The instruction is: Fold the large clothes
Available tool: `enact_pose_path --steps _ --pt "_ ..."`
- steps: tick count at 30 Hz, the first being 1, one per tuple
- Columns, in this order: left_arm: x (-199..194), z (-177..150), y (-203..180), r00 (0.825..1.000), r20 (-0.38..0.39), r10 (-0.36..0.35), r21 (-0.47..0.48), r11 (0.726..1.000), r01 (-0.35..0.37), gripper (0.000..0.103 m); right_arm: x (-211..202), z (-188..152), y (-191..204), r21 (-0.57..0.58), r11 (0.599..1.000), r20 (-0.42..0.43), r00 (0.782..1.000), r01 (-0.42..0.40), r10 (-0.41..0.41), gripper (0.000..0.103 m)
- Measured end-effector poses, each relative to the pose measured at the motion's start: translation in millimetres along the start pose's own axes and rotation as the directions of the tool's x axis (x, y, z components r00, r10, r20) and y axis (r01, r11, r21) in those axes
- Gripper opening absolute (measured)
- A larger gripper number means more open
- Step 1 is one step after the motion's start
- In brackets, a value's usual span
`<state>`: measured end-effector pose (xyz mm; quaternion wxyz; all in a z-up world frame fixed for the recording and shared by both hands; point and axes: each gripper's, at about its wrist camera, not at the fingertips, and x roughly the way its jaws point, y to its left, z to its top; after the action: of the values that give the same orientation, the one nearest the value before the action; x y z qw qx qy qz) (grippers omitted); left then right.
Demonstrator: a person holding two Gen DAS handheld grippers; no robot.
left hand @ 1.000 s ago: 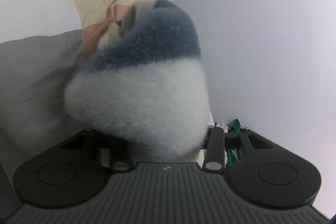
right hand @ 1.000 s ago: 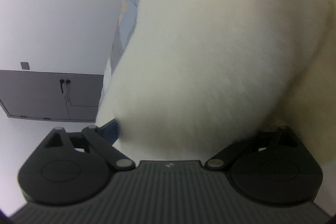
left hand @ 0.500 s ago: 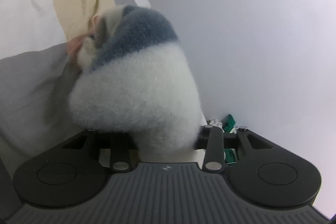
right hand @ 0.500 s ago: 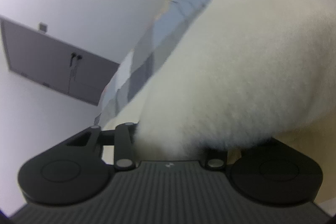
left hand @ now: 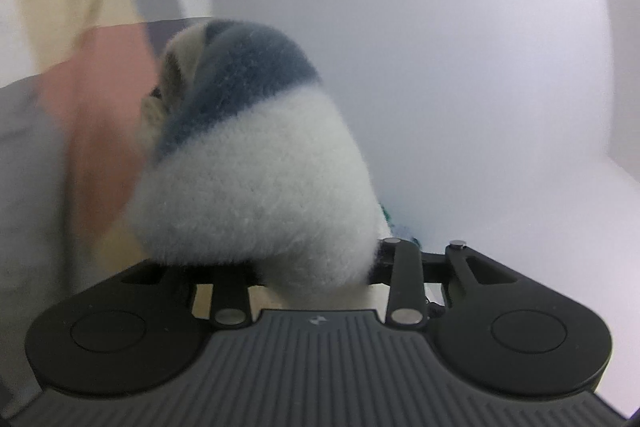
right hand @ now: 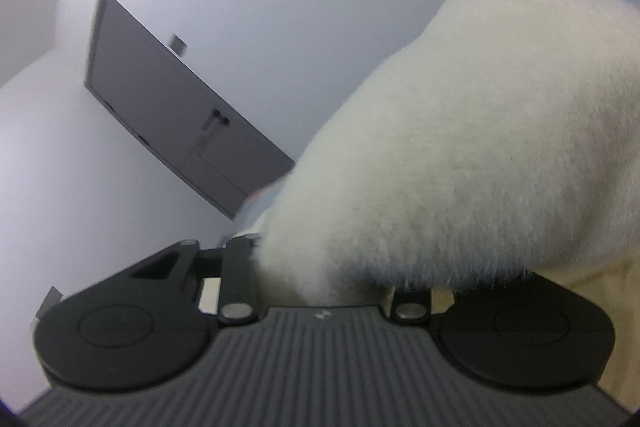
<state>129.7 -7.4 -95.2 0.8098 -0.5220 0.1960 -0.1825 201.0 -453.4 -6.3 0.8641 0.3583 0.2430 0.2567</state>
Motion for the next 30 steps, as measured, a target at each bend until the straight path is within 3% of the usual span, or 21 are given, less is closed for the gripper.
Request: enact_pose_path --steps 8,14,22,25,30 --pt "77.9 -7.6 -73.4 0.997 -0.059 -0.047 0.112 0.992 0.053 0.040 -39.6 68.2 -31.6 0.043 0.999 0.116 0.993 -0.001 -0.004 0.042" --pt "165.1 -24.4 -80.2 0.987 -0.150 -0.059 0.136 0.987 0.080 0.040 -66.0 89.6 -85.1 0.075 0.996 0.190 0.980 0.045 -0.058 0.042" --pt "256.3 -44.5 -50.6 0.975 -0.223 -0.001 0.161 0.986 0.038 0.040 -42.3 91.4 -167.6 0.162 0.981 0.200 0.970 0.105 -0.137 0.042" --pt "273.5 -57.3 -25.0 0.970 -0.240 0.037 0.181 0.983 0.007 0.040 -32.0 74.7 -198.4 0.194 0.973 0.174 0.971 0.128 -0.162 0.042" --pt "284.6 -77.3 34.0 0.959 -0.263 0.107 0.138 0.988 -0.072 0.040 -18.0 31.4 -233.2 0.233 0.958 0.101 0.975 0.169 -0.197 0.042"
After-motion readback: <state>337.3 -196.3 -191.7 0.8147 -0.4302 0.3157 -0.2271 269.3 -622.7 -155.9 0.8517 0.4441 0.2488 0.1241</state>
